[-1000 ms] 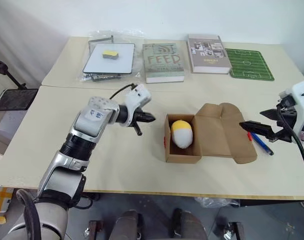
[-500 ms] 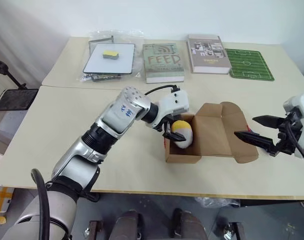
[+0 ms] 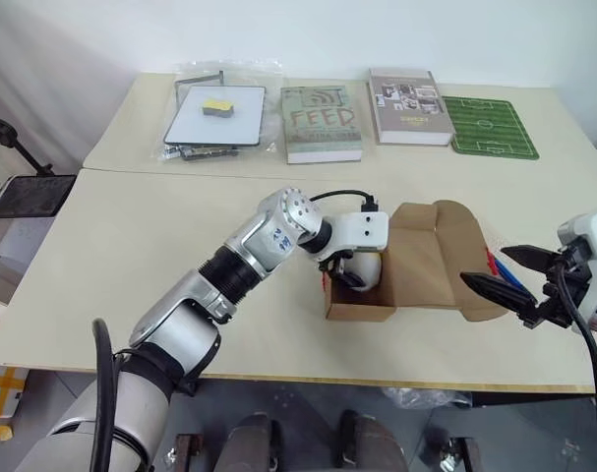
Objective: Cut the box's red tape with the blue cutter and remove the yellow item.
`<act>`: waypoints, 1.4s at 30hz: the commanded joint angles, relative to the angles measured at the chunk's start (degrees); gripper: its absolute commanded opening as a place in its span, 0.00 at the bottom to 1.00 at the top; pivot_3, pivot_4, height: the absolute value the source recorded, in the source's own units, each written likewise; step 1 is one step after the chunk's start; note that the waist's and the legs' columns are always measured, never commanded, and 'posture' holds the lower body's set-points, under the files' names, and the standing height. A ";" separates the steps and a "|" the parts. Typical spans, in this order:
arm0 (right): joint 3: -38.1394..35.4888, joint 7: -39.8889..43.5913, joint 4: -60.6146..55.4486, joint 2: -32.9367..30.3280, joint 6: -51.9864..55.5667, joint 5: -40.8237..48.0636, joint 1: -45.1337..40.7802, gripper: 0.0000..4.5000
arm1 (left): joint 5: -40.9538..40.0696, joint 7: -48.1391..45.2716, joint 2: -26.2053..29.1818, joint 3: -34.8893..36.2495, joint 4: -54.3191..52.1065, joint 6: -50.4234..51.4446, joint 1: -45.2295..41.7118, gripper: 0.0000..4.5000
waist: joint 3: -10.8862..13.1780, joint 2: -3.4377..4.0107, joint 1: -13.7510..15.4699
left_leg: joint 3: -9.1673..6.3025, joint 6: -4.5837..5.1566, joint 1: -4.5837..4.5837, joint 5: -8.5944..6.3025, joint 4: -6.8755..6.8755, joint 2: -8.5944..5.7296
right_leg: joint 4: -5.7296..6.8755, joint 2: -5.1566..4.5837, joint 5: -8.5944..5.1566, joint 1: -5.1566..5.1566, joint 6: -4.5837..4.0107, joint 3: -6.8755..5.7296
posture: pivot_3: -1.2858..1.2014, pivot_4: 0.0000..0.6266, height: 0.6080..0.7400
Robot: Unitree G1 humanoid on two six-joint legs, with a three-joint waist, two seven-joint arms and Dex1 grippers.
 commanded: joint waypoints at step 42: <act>12.55 21.95 12.33 0.70 -23.55 -11.48 -13.58 1.00 | -11.40 23.64 12.68 32.04 -21.62 24.85 8.62 0.03 | -0.01 0.02 -1.23 | -0.02 0.08 -0.04 -0.05 0.47 0.07 | 0.31 0.03 0.02 0.00 0.03 0.03 | 0.52 0.24 1.00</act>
